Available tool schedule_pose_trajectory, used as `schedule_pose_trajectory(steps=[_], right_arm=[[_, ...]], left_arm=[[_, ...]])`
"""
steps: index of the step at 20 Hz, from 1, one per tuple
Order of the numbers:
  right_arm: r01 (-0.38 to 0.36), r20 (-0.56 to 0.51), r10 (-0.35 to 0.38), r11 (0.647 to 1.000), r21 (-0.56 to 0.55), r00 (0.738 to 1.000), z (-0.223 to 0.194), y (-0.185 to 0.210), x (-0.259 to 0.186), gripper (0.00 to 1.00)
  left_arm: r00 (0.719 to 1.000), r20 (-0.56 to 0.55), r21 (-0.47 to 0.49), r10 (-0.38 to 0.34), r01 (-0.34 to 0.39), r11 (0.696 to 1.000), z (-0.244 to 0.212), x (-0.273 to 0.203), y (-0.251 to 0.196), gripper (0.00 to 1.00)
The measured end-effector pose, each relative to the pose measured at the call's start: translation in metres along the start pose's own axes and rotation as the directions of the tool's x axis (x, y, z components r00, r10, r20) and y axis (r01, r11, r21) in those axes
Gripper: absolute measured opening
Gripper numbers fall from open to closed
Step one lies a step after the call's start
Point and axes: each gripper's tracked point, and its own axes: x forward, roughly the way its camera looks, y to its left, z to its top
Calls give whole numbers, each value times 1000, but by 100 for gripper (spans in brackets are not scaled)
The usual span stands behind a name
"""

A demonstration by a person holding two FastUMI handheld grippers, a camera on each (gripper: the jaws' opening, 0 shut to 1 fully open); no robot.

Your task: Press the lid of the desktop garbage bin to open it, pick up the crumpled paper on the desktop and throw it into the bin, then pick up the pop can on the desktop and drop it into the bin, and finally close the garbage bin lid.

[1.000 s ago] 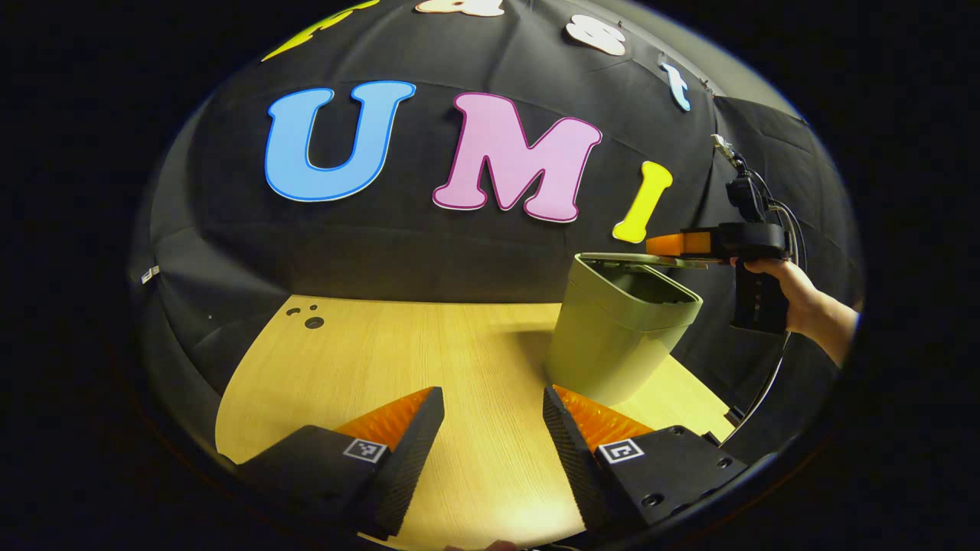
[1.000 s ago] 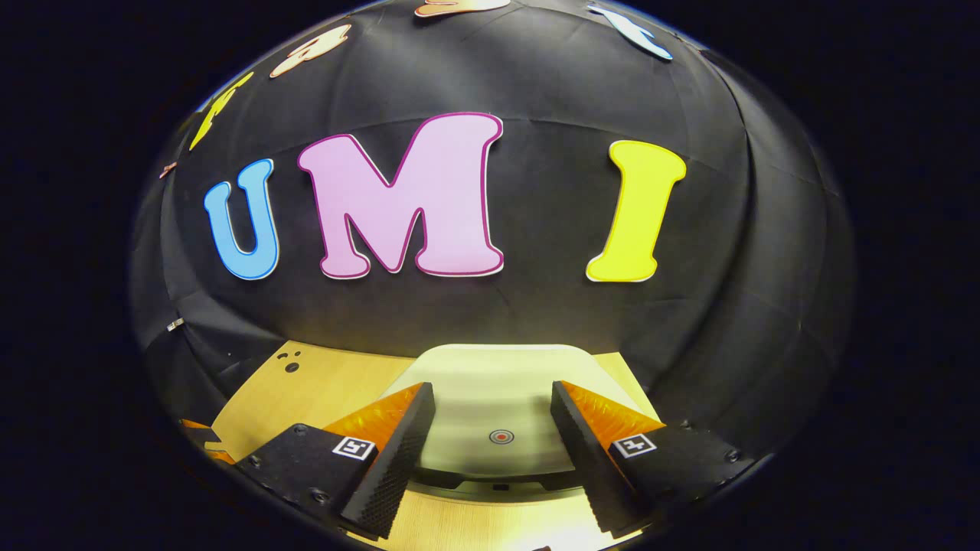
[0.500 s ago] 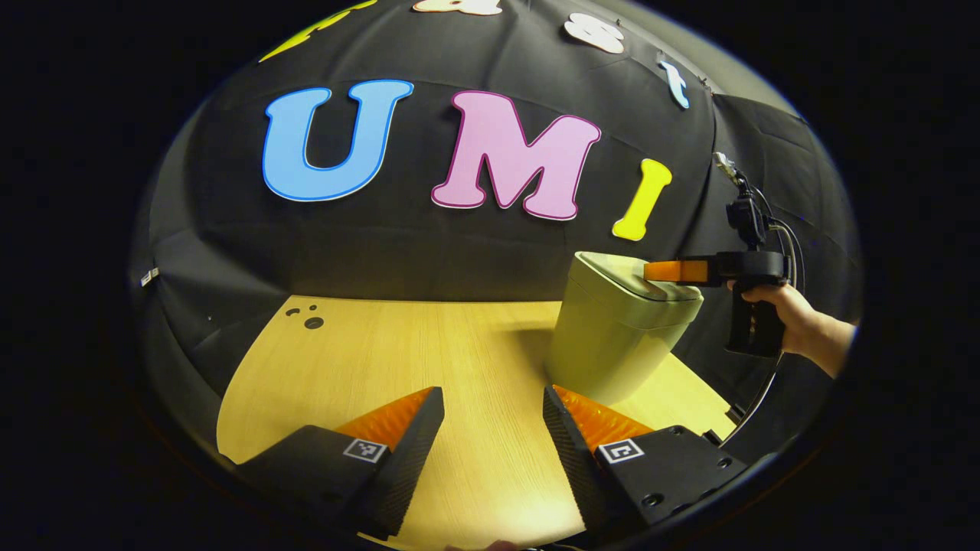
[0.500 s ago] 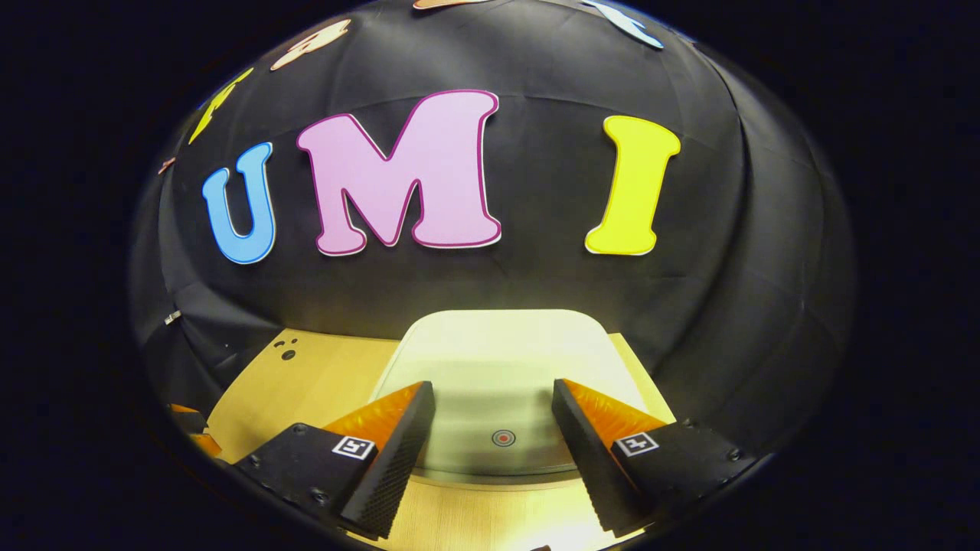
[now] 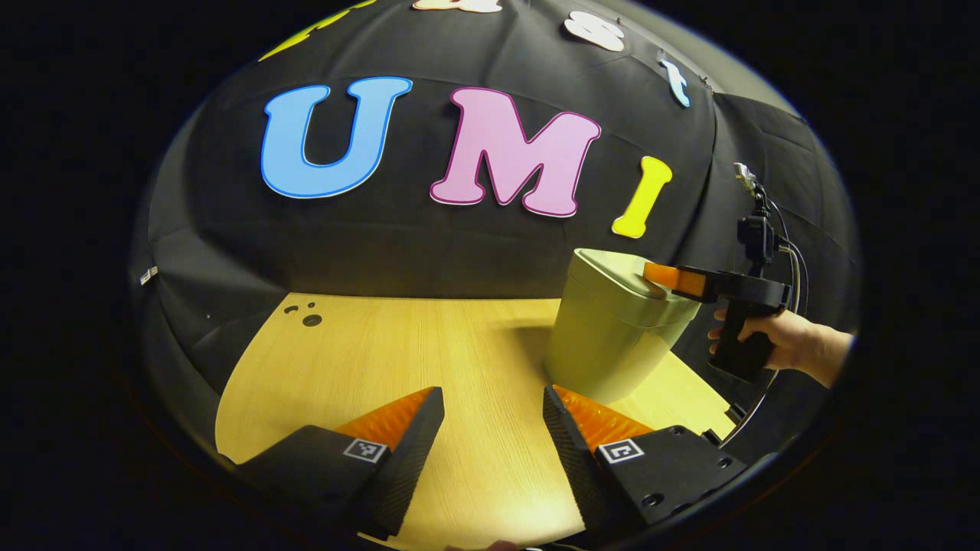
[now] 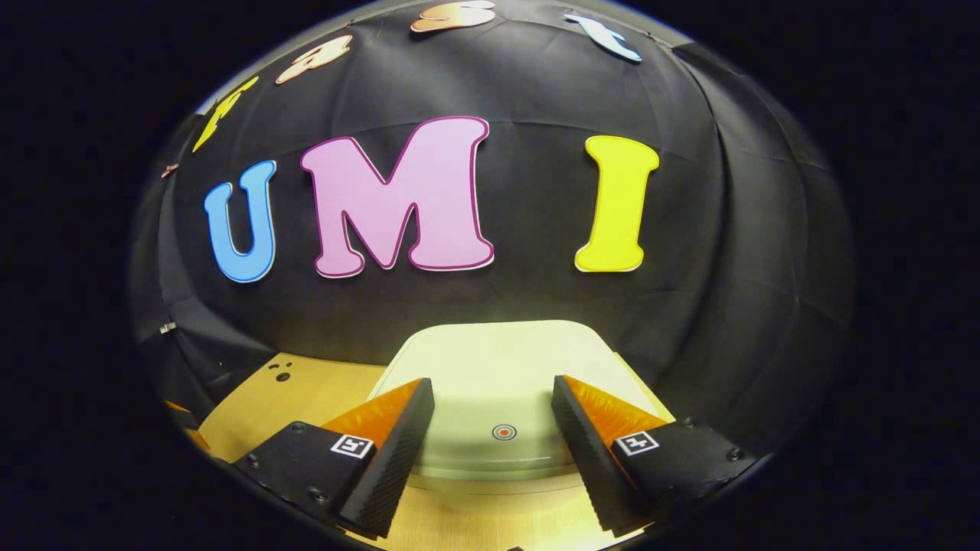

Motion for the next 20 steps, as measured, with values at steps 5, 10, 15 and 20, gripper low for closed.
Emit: schedule_pose_trajectory(steps=[5, 10, 15, 20], right_arm=[[-37, -47, 35, 998, -50, 998, -8, -2, -1, 99], [-17, -13, 16, 999, -45, 1000, 5, -1, -3, 97], [-25, 20, 25, 1000, -7, 999, 18, 7, -14, 98], [-56, 85, 57, 998, -12, 995, 37, 21, -48, 98]], left_arm=[[1000, -1, -4, -4, 4, 1000, 0, 2, -2, 85], [1000, 9, 6, -10, 10, 1000, 5, 4, -7, 85], [1000, 19, 13, -9, 9, 1000, 8, 3, -9, 85], [999, 35, 18, -8, 7, 1000, 15, 3, -11, 85]])
